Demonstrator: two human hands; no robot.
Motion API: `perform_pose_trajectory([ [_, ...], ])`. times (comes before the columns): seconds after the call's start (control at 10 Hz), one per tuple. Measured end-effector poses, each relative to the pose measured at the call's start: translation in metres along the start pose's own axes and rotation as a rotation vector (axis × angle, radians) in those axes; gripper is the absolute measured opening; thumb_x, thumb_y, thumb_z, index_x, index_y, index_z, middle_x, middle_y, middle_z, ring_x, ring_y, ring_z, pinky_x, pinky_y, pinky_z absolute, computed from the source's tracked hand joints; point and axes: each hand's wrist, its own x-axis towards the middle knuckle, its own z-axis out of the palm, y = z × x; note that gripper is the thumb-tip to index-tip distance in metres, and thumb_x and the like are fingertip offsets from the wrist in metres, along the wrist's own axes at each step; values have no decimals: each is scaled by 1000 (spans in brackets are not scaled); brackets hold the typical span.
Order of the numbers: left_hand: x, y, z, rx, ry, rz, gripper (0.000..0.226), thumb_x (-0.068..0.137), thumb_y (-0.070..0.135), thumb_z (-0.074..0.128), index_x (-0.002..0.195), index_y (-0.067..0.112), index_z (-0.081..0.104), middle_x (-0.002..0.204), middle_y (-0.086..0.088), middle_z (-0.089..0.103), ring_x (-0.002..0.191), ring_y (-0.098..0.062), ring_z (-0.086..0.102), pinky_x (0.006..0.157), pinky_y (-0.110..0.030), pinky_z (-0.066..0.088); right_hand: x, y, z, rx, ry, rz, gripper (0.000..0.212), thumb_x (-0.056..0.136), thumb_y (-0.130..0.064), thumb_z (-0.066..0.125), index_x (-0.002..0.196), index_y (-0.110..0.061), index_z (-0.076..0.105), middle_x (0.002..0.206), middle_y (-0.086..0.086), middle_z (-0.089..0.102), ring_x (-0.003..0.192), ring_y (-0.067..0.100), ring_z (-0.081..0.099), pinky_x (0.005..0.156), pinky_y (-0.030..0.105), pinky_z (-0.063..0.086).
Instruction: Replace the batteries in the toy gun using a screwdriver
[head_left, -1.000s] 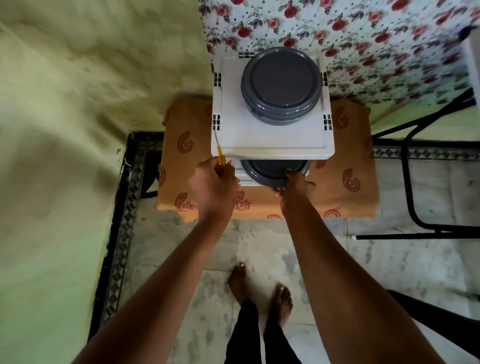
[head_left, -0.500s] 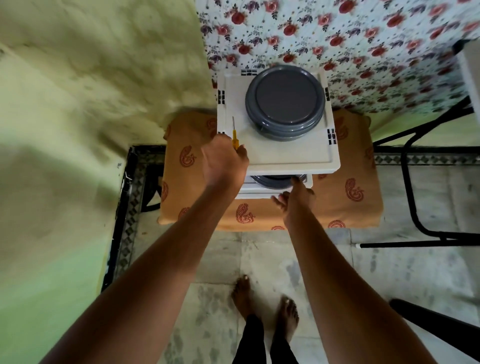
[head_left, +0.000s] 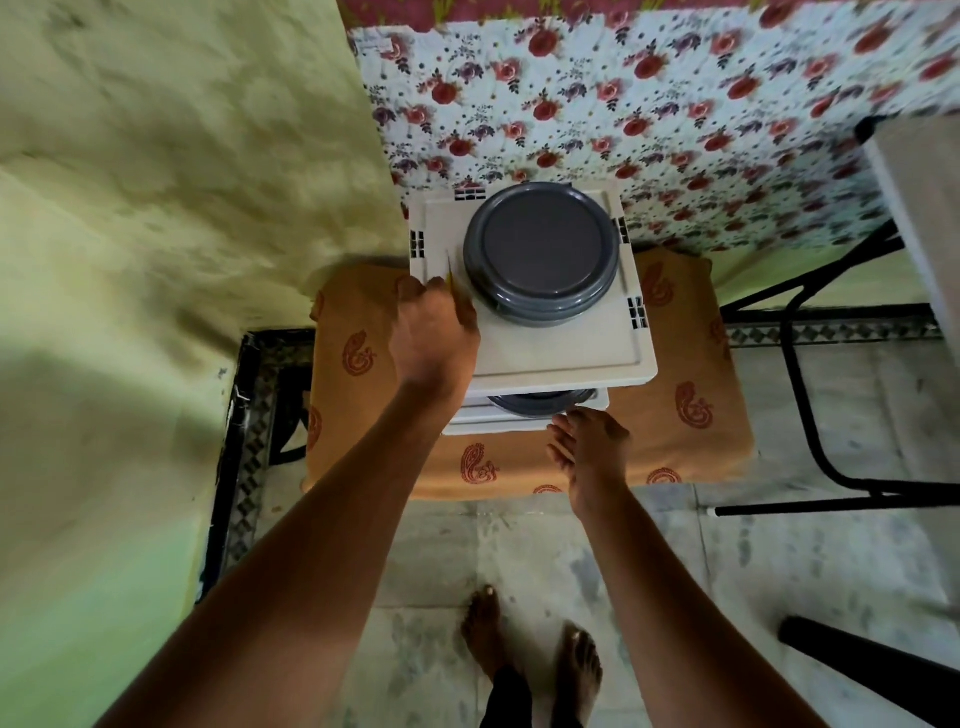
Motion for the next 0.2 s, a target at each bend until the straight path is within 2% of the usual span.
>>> perform_pose_trajectory([
  [0.1, 2, -1, -2, 2, -29, -4, 24, 97, 32, 66, 103, 10, 70, 103, -13, 71, 90, -28, 70, 71, -33, 53, -3, 0, -3, 21, 14, -60, 19, 98, 0, 48, 98, -7, 65, 92, 18, 74, 82, 27, 69, 58, 25, 45],
  [0.2, 0, -2, -1, -3, -43, -9, 28, 94, 33, 67, 107, 8, 68, 103, -15, 70, 88, -30, 70, 72, -41, 61, -5, -1, -9, 39, 3, -110, 25, 93, 8, 44, 90, -7, 64, 79, 15, 70, 77, 28, 62, 53, 25, 38],
])
